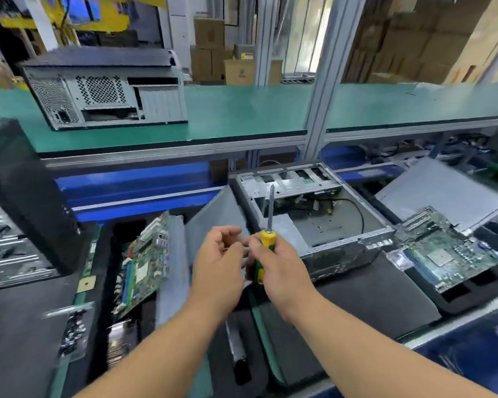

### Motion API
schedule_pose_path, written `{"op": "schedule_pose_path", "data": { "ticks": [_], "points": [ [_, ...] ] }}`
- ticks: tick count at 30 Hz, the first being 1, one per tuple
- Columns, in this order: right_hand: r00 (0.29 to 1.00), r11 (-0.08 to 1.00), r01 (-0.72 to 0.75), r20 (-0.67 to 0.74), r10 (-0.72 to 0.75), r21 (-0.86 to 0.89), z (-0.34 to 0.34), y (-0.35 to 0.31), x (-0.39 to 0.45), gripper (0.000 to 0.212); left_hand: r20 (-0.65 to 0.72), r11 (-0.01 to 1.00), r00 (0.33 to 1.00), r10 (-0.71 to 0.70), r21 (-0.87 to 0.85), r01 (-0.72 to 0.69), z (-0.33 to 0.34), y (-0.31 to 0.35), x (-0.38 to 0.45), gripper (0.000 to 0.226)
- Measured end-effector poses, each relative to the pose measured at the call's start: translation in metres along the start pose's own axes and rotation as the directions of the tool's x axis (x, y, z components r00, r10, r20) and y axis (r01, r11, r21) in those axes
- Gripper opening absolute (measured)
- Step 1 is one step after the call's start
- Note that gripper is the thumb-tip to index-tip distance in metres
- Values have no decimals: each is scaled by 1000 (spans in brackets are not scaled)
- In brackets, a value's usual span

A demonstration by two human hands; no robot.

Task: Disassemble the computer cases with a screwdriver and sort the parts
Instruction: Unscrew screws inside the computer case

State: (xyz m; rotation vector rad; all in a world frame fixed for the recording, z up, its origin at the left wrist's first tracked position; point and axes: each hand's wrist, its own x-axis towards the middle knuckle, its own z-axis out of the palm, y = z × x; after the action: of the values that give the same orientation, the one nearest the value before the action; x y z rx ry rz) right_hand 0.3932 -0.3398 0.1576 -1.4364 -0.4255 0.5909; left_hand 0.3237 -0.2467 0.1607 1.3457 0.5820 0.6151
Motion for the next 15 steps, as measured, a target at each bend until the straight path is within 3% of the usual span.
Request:
{"op": "schedule_pose_path", "data": {
  "ticks": [5, 8, 10, 13, 15],
  "points": [
    [1000, 970, -12, 8, 14, -245, -113, -13, 36, 26, -27, 996, 1000, 2, 92, 0, 105, -22, 21, 30],
    [999, 943, -40, -19, 36, -331, -163, -14, 57, 40, -41, 989, 999, 21, 148, -15, 141, -36, 31, 33],
    [999, 929, -54, -12, 53, -365, -186, -11, 68, 37, -46, 982, 999, 16, 191, -6, 156, -46, 34, 33],
    [994, 930, -100, 4, 108, -353, -211, -9, 84, 16, -50, 974, 999, 8, 224, 4, 170, -57, 38, 36],
    [992, 925, -117, 8, 128, -362, -224, -9, 95, 34, -59, 963, 998, 16, 269, 0, 175, -61, 45, 38]
  ]
}}
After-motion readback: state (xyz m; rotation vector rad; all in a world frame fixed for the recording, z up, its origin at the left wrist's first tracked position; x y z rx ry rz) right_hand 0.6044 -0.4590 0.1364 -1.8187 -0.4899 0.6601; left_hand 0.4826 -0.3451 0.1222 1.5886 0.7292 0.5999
